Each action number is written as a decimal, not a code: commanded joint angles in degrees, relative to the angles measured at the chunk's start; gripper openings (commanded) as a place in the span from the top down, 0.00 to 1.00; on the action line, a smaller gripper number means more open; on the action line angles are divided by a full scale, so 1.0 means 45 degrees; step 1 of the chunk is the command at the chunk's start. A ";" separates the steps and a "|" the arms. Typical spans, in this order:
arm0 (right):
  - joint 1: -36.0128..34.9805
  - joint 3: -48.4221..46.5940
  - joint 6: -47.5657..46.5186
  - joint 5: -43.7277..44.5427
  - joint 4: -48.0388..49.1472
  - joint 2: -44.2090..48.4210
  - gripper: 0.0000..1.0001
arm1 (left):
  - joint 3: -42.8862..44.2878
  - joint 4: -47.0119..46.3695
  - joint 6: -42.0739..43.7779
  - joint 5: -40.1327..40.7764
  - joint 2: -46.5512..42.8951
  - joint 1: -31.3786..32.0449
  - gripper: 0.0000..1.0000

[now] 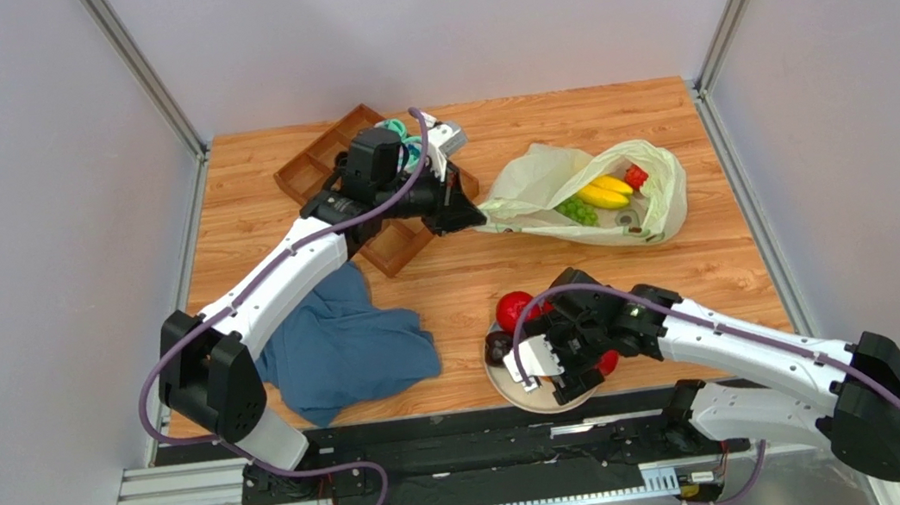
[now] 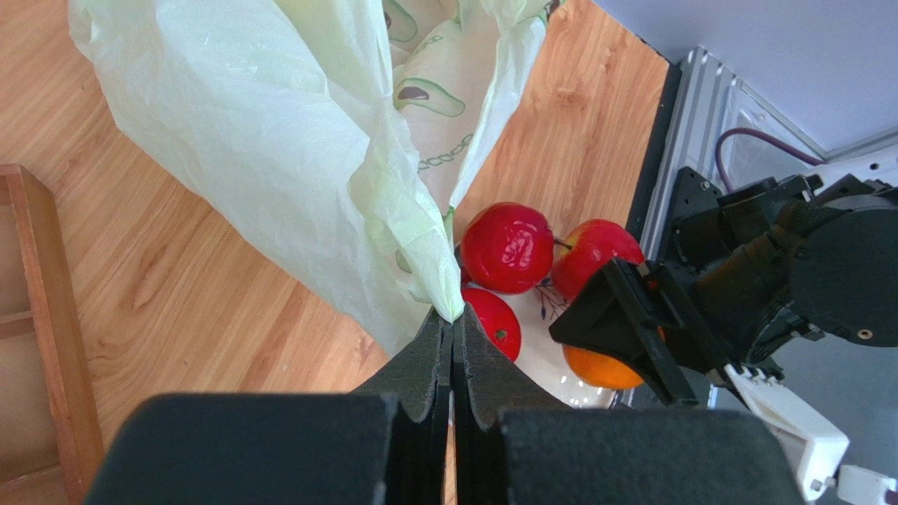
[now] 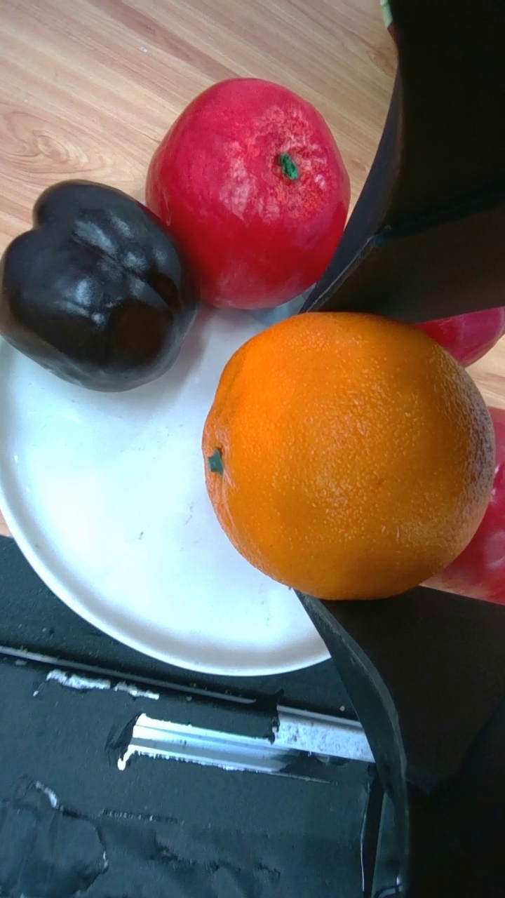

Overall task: Take the fake fruits out of the plastic bag
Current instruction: Place the fake fruit on the plate, then adjust the plastic bag at the center of the board.

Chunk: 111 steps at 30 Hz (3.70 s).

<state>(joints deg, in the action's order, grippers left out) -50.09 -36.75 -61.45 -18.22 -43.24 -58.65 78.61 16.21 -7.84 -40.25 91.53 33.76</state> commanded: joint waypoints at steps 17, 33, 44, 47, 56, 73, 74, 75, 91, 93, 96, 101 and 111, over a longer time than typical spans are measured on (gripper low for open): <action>0.4347 -0.6224 0.5018 0.1549 0.1717 -0.0518 0.05 | -0.0573 -0.1023 -0.0505 -0.0606 -0.1003 0.0037 1.00; 0.8317 -0.6756 0.6877 0.3362 0.2245 -0.5829 0.65 | -0.1375 -0.0106 0.0354 -0.0567 -0.2057 0.0037 1.00; 1.0738 -0.8959 0.7895 0.5084 0.3537 -0.9542 0.58 | -0.1336 0.0500 0.1058 -0.0606 -0.2273 0.0037 1.00; 1.0934 -0.9839 0.7777 0.5317 0.3243 -1.0205 0.44 | -0.1297 0.0422 0.1019 -0.0723 -0.2156 0.0037 1.00; 1.0954 -1.0970 0.7836 0.6567 0.4335 -1.1905 0.15 | -0.1082 0.0617 0.1058 -0.1290 -0.1921 0.0076 1.00; 1.0954 -1.4196 0.6936 0.5364 0.1311 -1.3804 0.63 | -0.0106 0.0599 0.1292 -0.0842 -0.0829 0.0448 1.00; 1.0954 -1.4254 0.7111 0.4738 0.0729 -1.3183 0.63 | -0.0028 0.0540 0.1273 -0.0802 -0.0769 0.0467 1.00; 1.0954 -1.4332 0.7229 0.4229 0.0356 -1.2848 0.64 | 0.0031 0.0500 0.1253 -0.0763 -0.0730 0.0448 1.00; 1.0896 -1.1971 0.6430 -0.5187 -0.5134 -0.6053 0.63 | 0.1028 -0.0105 0.0491 -0.0568 0.0228 0.0448 1.00; 1.0721 -1.1232 0.6293 -0.5171 -0.5020 -0.5465 0.63 | 0.0872 -0.0183 0.0414 -0.0568 0.0111 0.0448 1.00; 1.0077 -1.0001 0.6738 -0.4119 -0.3696 -0.4254 0.61 | 0.0599 -0.0300 0.0316 -0.0626 -0.0007 0.0467 1.00; 0.9861 -0.7053 0.9061 -0.0882 0.0910 -0.3139 0.58 | -0.0338 -0.0574 -0.0152 -0.0587 -0.0553 0.0486 1.00; 0.9841 -0.3375 0.9107 -0.0578 0.1235 -0.2262 0.60 | -0.1687 -0.0535 -0.0017 -0.0529 -0.1803 0.0486 1.00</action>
<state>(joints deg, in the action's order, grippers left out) -5.58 -52.36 -19.35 -18.59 -36.10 -73.52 70.91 15.55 -8.23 -42.11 87.29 35.64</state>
